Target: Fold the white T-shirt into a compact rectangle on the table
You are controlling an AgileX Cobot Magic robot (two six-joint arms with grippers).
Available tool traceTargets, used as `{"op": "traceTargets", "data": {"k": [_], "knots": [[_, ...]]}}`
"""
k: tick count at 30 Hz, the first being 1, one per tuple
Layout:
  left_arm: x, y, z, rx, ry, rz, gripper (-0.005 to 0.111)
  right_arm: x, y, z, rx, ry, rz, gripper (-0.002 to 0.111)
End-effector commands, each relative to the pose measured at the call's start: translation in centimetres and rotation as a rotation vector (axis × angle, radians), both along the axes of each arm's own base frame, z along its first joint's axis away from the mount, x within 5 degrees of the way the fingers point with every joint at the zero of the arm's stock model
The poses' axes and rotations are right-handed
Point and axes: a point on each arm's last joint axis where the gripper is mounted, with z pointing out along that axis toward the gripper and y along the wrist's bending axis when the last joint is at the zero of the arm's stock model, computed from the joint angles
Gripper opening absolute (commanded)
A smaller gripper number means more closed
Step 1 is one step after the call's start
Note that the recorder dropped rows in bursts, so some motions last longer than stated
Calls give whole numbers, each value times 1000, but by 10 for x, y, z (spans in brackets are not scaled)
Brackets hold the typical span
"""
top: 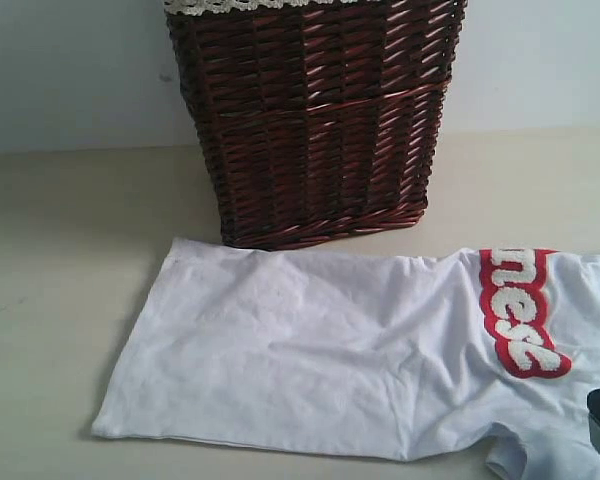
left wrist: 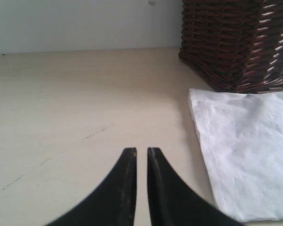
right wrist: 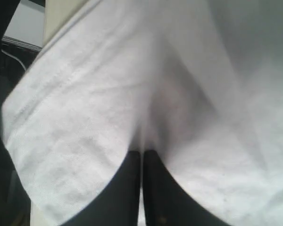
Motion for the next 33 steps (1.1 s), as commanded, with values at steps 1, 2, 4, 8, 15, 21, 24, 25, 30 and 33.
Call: {"op": "traceTargets", "data": {"k": [1, 2, 4, 8, 15, 21, 24, 25, 30, 33], "knots": [[0, 0, 1, 0, -10, 0, 11, -3, -1, -3, -27, 20, -48, 0], [0, 0, 1, 0, -10, 0, 11, -3, -1, -2, -31, 19, -61, 0], [0, 0, 1, 0, -10, 0, 11, -3, -1, -1, -33, 16, -68, 0], [0, 0, 1, 0, -10, 0, 11, 2, 1, 4, -25, 6, -143, 0], [0, 0, 1, 0, -10, 0, 11, 20, 15, 31, 109, 35, -293, 7], [0, 0, 1, 0, -10, 0, 11, 14, 26, 43, 287, -12, -101, 61], [0, 0, 1, 0, -10, 0, 11, 12, 27, 31, 305, -10, -94, 64], [0, 0, 1, 0, -10, 0, 11, 11, 27, 27, 306, 4, -88, 63], [0, 0, 1, 0, -10, 0, 11, -1, 22, 0, 250, 98, -52, 62], [0, 0, 1, 0, -10, 0, 11, 0, 16, -15, 182, 42, -38, 56]]}}
